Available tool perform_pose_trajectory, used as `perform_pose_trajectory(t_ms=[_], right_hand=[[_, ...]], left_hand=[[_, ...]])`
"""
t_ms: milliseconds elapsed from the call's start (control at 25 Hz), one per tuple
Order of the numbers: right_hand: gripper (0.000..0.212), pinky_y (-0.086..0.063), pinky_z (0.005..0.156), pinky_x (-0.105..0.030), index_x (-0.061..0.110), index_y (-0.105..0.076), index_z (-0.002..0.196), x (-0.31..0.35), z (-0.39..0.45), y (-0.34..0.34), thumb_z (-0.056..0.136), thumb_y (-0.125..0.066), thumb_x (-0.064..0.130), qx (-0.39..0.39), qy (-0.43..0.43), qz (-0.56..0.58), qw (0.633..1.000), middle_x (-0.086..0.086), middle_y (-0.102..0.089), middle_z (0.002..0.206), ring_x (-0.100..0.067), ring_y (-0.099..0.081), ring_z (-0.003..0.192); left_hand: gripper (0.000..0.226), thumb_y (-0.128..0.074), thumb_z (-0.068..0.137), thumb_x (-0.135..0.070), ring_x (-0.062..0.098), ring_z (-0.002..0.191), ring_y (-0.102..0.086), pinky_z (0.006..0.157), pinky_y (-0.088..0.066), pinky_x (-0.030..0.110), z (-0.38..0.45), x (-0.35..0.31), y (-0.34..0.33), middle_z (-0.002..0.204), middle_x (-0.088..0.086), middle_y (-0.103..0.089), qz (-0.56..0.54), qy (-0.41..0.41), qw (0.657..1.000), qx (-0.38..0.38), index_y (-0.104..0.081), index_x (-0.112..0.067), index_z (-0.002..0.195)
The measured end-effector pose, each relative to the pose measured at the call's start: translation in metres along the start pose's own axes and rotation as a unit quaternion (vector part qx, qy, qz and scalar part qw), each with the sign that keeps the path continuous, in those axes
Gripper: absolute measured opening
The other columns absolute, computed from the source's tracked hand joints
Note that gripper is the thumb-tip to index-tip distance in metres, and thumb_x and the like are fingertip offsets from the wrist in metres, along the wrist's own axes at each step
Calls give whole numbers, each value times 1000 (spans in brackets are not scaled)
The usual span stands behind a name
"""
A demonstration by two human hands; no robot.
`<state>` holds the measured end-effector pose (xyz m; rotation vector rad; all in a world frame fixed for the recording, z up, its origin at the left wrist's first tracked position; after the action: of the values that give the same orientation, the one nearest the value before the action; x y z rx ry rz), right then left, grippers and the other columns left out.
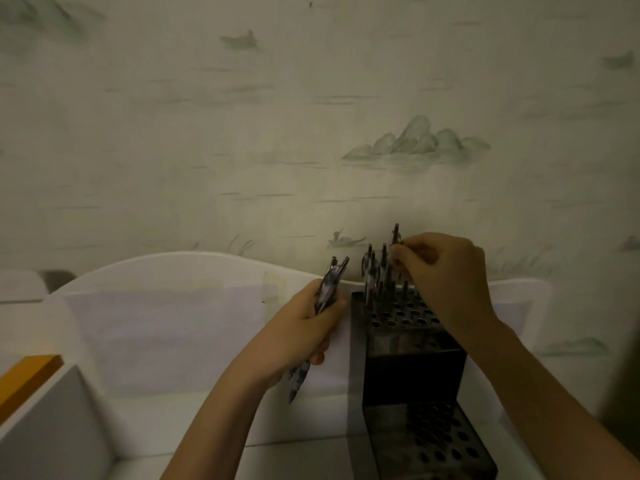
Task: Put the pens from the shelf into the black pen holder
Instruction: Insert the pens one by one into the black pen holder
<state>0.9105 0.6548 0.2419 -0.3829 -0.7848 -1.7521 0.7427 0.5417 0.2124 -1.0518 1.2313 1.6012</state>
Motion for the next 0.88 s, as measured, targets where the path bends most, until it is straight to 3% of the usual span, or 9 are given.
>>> perform_pose_trajectory(t_ms=[160,360,520,600,760,880], right_hand=[[9,-59,66,-23,17,-75,81,-10,-8,-10,81,-76,25,78,-43,-30,996,6,-71,68,-3,-67,60],[14,-50,61,-6,15,-76,88,-11,0,-3,79,-78,25,137,-72,-58,986,12,-68,66,1,-64,55],[23,-47,63,-7,18,-74,97,-6,-14,3,78,-78,31,50,9,-110,993,8,-70,77,-1,-61,64],[17,-52,60,-13,20,-72,88,4,-29,6,79,-75,34,29,34,-43,998,9,-68,70,-3,-63,62],[32,-57,62,-23,18,-73,81,24,-51,-4,71,-71,49,133,-57,144,979,5,-72,71,-9,-68,67],[27,-56,63,-23,13,-74,81,21,-53,-8,73,-73,39,118,-76,179,974,4,-74,72,-11,-70,67]], left_hand=[[7,-48,99,-15,12,50,-38,46,-39,24,4,2,-1,69,6,-42,-21,-1,1000,23,-46,-11,94],[7,-49,99,-13,11,51,-39,49,-39,24,6,4,-4,66,1,-43,-36,-5,998,55,-46,-12,92],[12,-48,99,-14,12,50,-38,49,-38,25,4,3,-8,65,1,-42,-39,-12,997,63,-44,-14,88],[8,-48,99,-16,12,51,-40,51,-41,27,2,5,-10,68,3,-44,-13,-18,998,65,-46,-12,92],[19,-48,99,-26,13,53,-49,55,-47,28,5,5,-21,69,2,-52,82,-34,995,39,-52,-24,118],[20,-49,98,-28,10,51,-49,54,-47,28,9,6,-29,67,-3,-54,112,-23,993,18,-52,-27,117]])
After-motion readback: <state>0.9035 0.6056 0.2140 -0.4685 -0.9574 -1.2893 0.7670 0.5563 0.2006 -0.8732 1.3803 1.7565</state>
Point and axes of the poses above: each hand's wrist, its own z-axis towards the middle knuckle, its own y-axis out of the back of the hand, x = y × z, the point moved 1 cm from there along z, towards the middle knuckle
